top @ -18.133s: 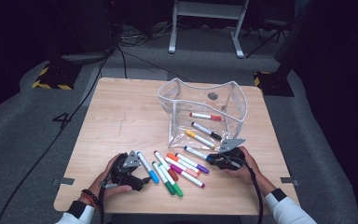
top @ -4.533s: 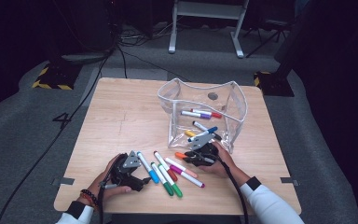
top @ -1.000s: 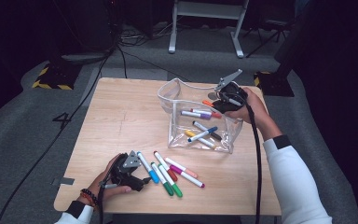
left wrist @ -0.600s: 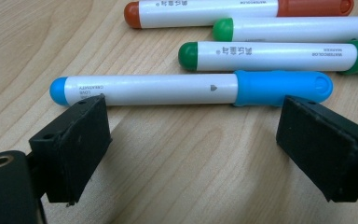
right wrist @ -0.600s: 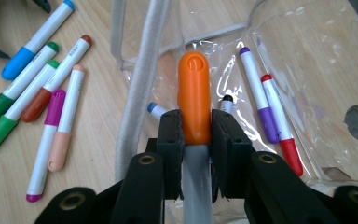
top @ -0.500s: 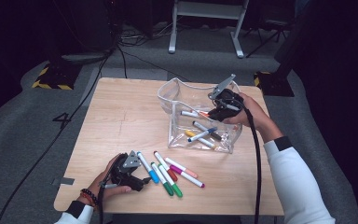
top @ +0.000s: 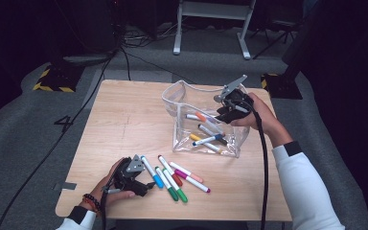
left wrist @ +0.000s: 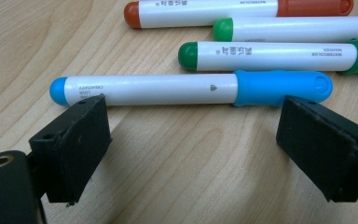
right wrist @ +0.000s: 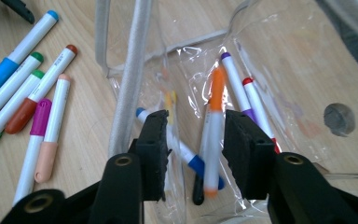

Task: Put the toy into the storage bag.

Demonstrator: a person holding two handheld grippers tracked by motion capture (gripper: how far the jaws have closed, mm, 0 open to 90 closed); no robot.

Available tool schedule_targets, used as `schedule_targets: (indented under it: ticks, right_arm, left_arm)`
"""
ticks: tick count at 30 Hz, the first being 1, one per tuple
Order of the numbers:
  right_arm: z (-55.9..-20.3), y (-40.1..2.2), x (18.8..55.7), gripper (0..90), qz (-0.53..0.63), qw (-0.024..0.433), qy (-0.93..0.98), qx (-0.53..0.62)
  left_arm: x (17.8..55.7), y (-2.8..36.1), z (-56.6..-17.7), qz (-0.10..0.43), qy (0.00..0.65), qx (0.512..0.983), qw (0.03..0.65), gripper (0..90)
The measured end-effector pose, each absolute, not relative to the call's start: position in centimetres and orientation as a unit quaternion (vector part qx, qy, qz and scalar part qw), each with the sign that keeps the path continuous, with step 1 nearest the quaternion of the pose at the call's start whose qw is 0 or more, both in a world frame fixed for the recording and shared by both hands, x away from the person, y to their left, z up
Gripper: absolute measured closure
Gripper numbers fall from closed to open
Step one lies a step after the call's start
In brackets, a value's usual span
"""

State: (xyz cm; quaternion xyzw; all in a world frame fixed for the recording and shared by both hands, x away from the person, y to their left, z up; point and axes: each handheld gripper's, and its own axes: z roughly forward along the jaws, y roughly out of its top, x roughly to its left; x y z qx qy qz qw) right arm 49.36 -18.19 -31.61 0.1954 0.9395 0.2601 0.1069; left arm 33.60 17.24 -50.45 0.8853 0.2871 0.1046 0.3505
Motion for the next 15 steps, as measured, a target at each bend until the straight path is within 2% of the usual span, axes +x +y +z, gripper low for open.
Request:
schedule_targets:
  ticks: [8,15]
  right_arm:
    - [-30.2,-20.1,48.7,49.6,0.312,0.143,0.916,0.211]
    - [-28.2,-22.3,45.9,42.6,0.376,0.176,0.885,0.214]
  left_arm:
    - [33.6,17.2,-50.4,0.105,0.287,0.885,0.350,10.1]
    - [33.6,17.2,-50.5,0.105,0.287,0.885,0.351,10.1]
